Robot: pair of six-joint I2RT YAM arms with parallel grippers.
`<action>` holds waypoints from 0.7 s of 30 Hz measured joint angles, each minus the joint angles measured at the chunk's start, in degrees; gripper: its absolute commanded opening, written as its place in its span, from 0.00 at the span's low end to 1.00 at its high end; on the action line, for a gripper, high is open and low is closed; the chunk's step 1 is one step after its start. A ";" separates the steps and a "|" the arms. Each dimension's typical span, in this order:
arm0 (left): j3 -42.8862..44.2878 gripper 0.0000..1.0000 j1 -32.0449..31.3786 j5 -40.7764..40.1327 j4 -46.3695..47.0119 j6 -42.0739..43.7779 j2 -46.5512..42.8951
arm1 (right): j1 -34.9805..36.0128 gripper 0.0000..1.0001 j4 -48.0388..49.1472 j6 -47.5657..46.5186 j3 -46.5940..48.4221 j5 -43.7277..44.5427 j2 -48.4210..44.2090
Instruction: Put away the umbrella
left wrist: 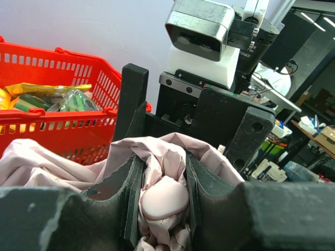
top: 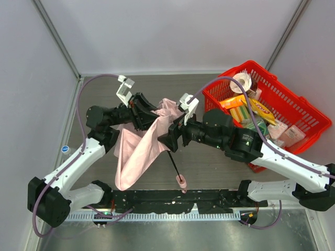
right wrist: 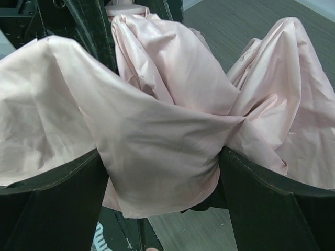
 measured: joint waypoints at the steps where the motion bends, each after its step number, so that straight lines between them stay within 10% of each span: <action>1: -0.17 0.00 -0.04 0.22 0.79 -0.39 0.22 | -0.02 0.87 0.13 -0.11 0.00 -0.17 0.24; 21: -0.61 0.00 -4.76 1.77 11.78 -6.82 0.79 | -2.38 0.63 16.79 1.95 -5.16 -19.74 3.45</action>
